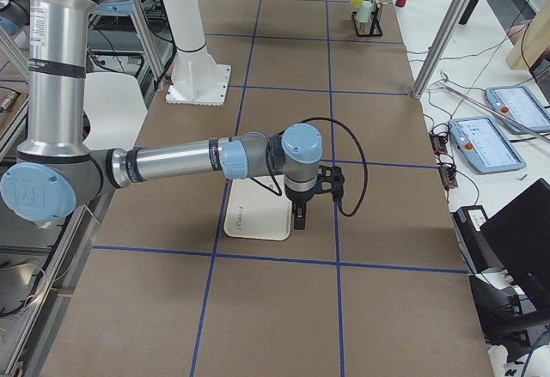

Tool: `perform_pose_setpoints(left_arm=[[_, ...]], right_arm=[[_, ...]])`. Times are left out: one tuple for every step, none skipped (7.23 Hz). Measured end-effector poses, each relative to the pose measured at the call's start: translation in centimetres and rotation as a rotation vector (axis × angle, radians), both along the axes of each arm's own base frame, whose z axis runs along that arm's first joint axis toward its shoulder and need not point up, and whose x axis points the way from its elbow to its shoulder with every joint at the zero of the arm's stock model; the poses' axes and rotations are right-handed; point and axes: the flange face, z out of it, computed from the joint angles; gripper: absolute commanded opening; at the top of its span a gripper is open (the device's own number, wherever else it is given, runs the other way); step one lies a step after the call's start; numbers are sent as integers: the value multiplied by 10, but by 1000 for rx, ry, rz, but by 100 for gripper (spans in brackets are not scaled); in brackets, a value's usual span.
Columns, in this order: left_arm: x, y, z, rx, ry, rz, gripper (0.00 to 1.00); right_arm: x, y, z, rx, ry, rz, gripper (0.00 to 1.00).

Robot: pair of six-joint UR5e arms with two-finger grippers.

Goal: Left arm grabs green cup and hands to right arm on tray

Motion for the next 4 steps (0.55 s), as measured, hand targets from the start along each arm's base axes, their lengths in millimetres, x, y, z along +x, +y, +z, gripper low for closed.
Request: perform_pose_setpoints(left_arm=[[23, -19, -18, -1, 1, -4, 99], [46, -38, -38, 7, -2, 0, 99], [69, -60, -60, 22, -12, 10, 100], [96, -82, -80, 21, -14, 15, 100]], right_arm=[[0, 1, 1, -4, -1, 0, 100], [-1, 2, 2, -8, -4, -1, 100], [-2, 2, 1, -9, -16, -3, 100], [-4, 2, 0, -8, -31, -6, 100]])
